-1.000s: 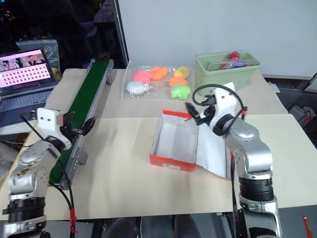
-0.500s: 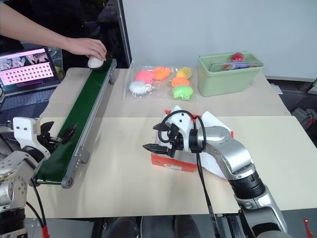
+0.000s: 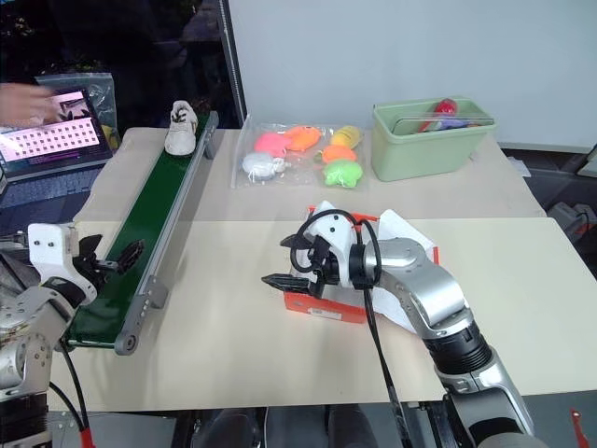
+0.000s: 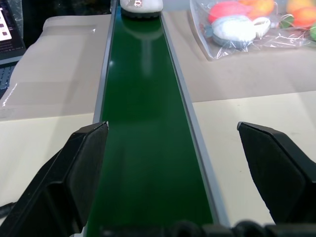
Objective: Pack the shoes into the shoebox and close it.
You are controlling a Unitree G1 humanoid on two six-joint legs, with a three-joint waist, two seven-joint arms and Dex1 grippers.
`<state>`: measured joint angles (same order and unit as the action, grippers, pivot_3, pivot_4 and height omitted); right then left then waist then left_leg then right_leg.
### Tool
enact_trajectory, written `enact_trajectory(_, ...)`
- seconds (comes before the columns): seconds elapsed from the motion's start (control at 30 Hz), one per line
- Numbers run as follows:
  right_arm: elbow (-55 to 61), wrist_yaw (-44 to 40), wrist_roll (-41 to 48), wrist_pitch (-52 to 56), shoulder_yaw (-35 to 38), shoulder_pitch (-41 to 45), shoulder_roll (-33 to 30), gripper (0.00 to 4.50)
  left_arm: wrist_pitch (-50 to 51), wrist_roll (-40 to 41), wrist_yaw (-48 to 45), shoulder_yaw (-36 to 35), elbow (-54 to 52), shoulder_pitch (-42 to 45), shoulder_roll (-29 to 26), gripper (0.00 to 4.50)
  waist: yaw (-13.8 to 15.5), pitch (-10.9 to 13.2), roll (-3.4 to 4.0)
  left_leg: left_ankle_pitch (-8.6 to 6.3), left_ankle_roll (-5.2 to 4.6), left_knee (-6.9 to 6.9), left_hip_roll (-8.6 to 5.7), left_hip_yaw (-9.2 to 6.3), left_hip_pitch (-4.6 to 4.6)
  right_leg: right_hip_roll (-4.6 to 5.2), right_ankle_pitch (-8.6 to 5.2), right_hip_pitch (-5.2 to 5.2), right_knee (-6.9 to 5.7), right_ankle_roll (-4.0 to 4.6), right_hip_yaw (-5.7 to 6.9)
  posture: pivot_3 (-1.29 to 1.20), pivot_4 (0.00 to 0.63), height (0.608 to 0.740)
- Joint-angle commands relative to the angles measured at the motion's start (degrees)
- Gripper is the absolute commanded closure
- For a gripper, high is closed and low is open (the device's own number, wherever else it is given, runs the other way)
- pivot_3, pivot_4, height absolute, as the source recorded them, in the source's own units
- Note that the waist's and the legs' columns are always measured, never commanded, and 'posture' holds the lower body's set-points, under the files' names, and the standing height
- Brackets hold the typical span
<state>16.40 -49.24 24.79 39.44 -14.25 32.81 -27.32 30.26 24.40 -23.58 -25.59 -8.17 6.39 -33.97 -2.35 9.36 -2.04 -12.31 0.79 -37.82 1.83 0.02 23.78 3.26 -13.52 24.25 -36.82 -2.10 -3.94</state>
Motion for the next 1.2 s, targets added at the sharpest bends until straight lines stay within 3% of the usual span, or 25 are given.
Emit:
enact_trajectory(0.03,1.9,1.0,0.0,-0.3,1.1,0.6,0.4,0.11,-0.1,-0.1,0.2,-0.1,-1.0,1.3,-0.8,0.0,0.0,0.0,0.0,0.0,0.0,0.0,0.0,0.0,0.0,0.0,0.0,0.0,0.0,0.0,0.0,0.0,0.15,0.729)
enact_trajectory(0.4,2.6,2.5,0.4,0.1,1.2,-0.1,0.6,0.11,0.5,-1.3,0.6,0.9,-0.2,2.8,-1.5,0.0,0.0,0.0,0.0,0.0,0.0,0.0,0.0,0.0,0.0,0.0,0.0,0.0,-0.01,0.0,0.0,0.0,0.15,0.729)
enact_trajectory(0.6,2.8,2.6,0.6,0.3,1.5,-0.1,0.5,0.11,13.6,-0.4,3.5,2.1,-2.7,10.4,-6.3,0.0,0.0,0.1,-0.12,0.0,0.0,-0.03,0.0,-0.05,0.0,-0.03,0.0,0.01,-0.1,0.0,0.03,0.0,0.15,0.729)
enact_trajectory(0.97,2.6,3.6,1.1,0.9,2.6,-0.2,0.4,0.11,33.4,0.0,8.9,3.9,-6.5,17.7,-8.3,0.0,-0.2,0.1,-0.14,0.0,0.01,-0.03,-0.02,-0.03,-0.02,-0.02,-0.01,0.04,-0.15,-0.01,0.02,0.0,0.15,0.729)
enact_trajectory(1.2,2.9,4.2,1.6,1.4,3.4,-0.4,0.6,0.11,37.1,-1.0,10.7,4.7,-7.1,18.9,-8.1,0.0,-0.1,0.1,-0.24,0.0,0.01,-0.03,-0.04,-0.03,0.01,0.01,-0.01,0.04,-0.1,-0.01,0.02,0.0,0.15,0.729)
